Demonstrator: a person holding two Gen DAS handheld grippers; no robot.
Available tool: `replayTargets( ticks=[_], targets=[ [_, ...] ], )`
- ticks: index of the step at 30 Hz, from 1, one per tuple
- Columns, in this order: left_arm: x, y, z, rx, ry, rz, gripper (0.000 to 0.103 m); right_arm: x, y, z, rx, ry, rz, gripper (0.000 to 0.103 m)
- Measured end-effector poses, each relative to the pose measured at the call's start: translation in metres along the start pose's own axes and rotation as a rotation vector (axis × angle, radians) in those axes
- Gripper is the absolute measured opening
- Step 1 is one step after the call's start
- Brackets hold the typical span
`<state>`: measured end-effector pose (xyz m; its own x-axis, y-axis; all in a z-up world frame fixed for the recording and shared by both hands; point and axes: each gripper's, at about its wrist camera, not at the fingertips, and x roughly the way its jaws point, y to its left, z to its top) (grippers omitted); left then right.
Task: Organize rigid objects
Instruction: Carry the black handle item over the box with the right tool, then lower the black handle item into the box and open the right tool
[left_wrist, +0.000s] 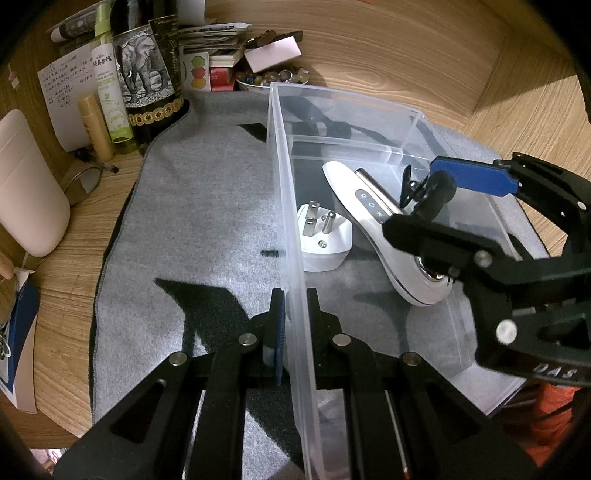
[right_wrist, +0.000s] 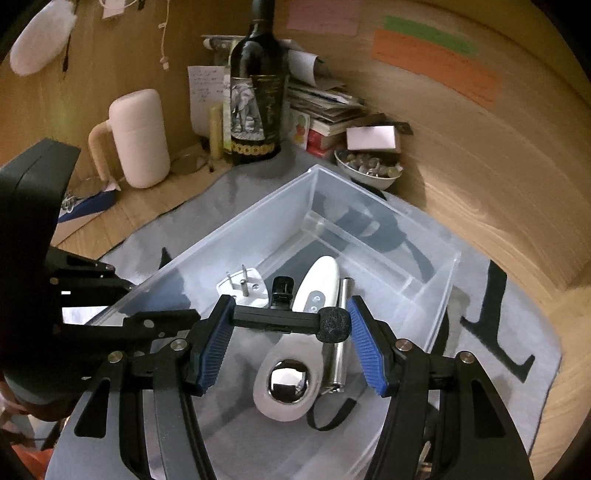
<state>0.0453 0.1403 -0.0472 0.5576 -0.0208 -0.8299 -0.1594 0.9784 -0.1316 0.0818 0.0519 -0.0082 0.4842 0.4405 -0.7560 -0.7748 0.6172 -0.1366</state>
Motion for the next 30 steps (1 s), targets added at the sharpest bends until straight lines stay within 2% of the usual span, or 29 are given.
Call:
replayTargets(
  ticks=[7, 9, 17, 30],
  targets=[
    [0.0, 0.0, 0.0, 0.001, 0.0, 0.0, 0.009, -0.003, -0.001, -0.002, 0.007, 0.003, -0.001, 0.06],
    [0.0, 0.0, 0.0, 0.0, 0.0, 0.0, 0.009, -0.005, -0.002, -0.002, 0.017, -0.003, 0.002, 0.067],
    [0.0, 0.0, 0.0, 0.0, 0.0, 0.0, 0.009, -0.027, -0.017, -0.005, 0.054, -0.054, -0.031, 0.068],
    [0.0, -0.001, 0.0, 0.001, 0.0, 0.004, 0.009, -0.057, -0.088, -0.042, 0.231, -0.059, -0.18, 0.068]
  ],
)
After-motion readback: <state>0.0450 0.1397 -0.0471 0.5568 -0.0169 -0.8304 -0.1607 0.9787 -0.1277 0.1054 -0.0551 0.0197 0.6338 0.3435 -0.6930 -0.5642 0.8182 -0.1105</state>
